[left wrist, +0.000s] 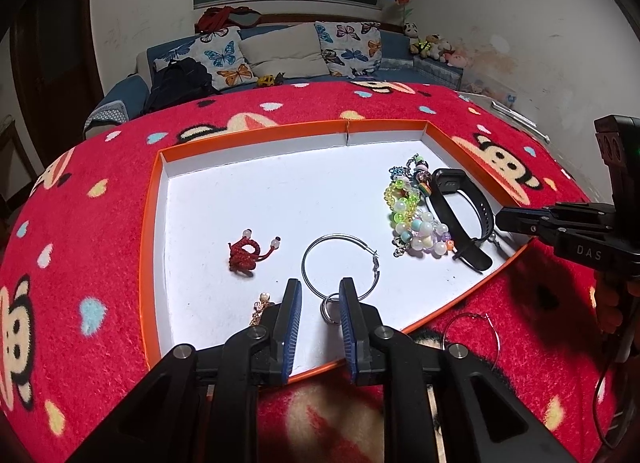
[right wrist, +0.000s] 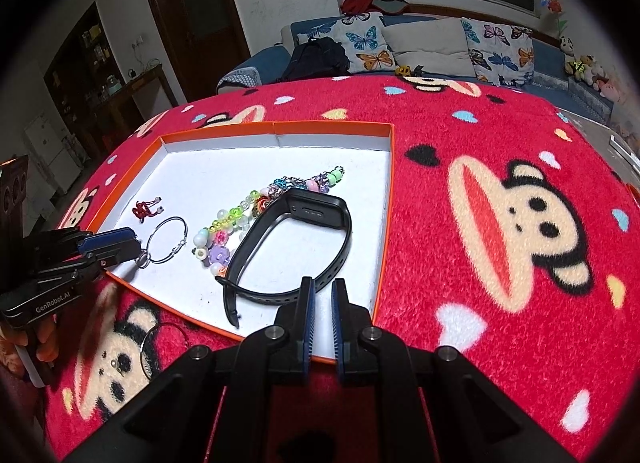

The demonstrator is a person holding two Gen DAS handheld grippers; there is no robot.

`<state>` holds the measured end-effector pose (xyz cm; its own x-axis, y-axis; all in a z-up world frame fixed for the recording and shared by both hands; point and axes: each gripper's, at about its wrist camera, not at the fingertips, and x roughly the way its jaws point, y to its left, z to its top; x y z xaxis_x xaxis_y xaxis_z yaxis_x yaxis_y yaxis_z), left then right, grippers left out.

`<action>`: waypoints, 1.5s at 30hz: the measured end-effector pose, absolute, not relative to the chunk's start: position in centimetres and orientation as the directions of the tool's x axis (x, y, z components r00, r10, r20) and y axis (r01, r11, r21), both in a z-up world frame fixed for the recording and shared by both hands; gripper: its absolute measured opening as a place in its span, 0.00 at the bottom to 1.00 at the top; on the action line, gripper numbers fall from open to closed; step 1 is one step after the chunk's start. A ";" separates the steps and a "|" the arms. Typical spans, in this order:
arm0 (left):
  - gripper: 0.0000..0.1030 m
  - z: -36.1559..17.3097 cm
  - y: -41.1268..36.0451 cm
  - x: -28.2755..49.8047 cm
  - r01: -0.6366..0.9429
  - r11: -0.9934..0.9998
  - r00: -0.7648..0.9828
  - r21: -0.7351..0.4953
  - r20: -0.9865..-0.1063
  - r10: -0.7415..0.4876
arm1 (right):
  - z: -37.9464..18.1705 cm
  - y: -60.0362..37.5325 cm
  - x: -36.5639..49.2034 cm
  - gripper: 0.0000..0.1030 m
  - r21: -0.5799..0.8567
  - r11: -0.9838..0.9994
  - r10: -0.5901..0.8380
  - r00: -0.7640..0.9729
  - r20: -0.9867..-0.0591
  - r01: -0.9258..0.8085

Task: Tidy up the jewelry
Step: 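Carry the small ring into the box and release it while the right tool drops the pearl earring inside, then grasp the large silver hoop earring with the right tool while the left tool moves to the silver stud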

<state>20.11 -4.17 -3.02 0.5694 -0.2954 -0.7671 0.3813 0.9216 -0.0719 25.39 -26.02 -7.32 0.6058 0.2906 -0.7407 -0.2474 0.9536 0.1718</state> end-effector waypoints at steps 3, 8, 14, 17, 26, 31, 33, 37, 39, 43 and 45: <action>0.40 -2.9 -4.0 19.8 0.370 0.926 0.583 -0.069 -0.759 -0.289 | -7.1 -25.9 24.8 0.10 0.164 0.954 0.287 0.612 -0.737 -0.251; 0.47 -2.3 -3.9 19.1 0.361 0.930 0.592 -0.069 -0.754 -0.285 | -6.0 -25.6 23.8 0.10 0.146 0.954 0.283 0.633 -0.721 -0.261; 0.73 -0.9 -3.5 17.2 0.336 0.939 0.631 -0.073 -0.722 -0.282 | -5.0 -25.3 22.4 0.11 0.162 0.947 0.308 0.645 -0.699 -0.277; 0.86 -0.3 -3.2 16.3 0.318 0.945 0.653 -0.074 -0.706 -0.275 | -4.7 -25.1 21.9 0.11 0.170 0.944 0.319 0.645 -0.694 -0.284; 0.89 1.3 -3.3 13.5 0.291 0.956 0.689 -0.029 -0.687 -0.230 | -5.0 -23.9 20.3 0.13 0.175 0.930 0.348 0.620 -0.703 -0.323; 0.92 1.8 -3.5 11.7 0.258 0.966 0.723 0.021 -0.667 -0.179 | -5.4 -22.9 19.4 0.38 0.179 0.916 0.373 0.599 -0.709 -0.359; 0.92 1.8 -3.4 11.2 0.279 0.960 0.714 -0.002 -0.668 -0.209 | -5.5 -22.4 19.0 0.39 0.177 0.911 0.381 0.591 -0.711 -0.373; 0.92 1.8 -3.4 10.3 0.289 0.957 0.699 -0.034 -0.675 -0.236 | -5.9 -21.7 18.6 0.39 0.195 0.897 0.407 0.568 -0.715 -0.397; 0.92 1.7 -3.2 9.9 0.284 0.957 0.695 -0.054 -0.676 -0.244 | -6.2 -21.1 18.5 0.39 0.197 0.890 0.416 0.557 -0.719 -0.411; 0.93 1.5 -2.8 9.5 0.282 0.954 0.677 -0.102 -0.683 -0.273 | -6.7 -20.1 18.2 0.39 0.180 0.880 0.420 0.542 -0.728 -0.440; 0.93 1.4 -2.6 9.4 0.274 0.955 0.675 -0.115 -0.684 -0.277 | -6.9 -19.6 18.3 0.39 0.174 0.874 0.423 0.534 -0.732 -0.454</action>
<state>9.36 -2.56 1.44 0.6755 -0.2766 -0.6836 0.2742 0.9547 -0.1154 18.27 -19.61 -6.94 0.5341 0.4230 -0.7320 -0.4537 0.8740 0.1740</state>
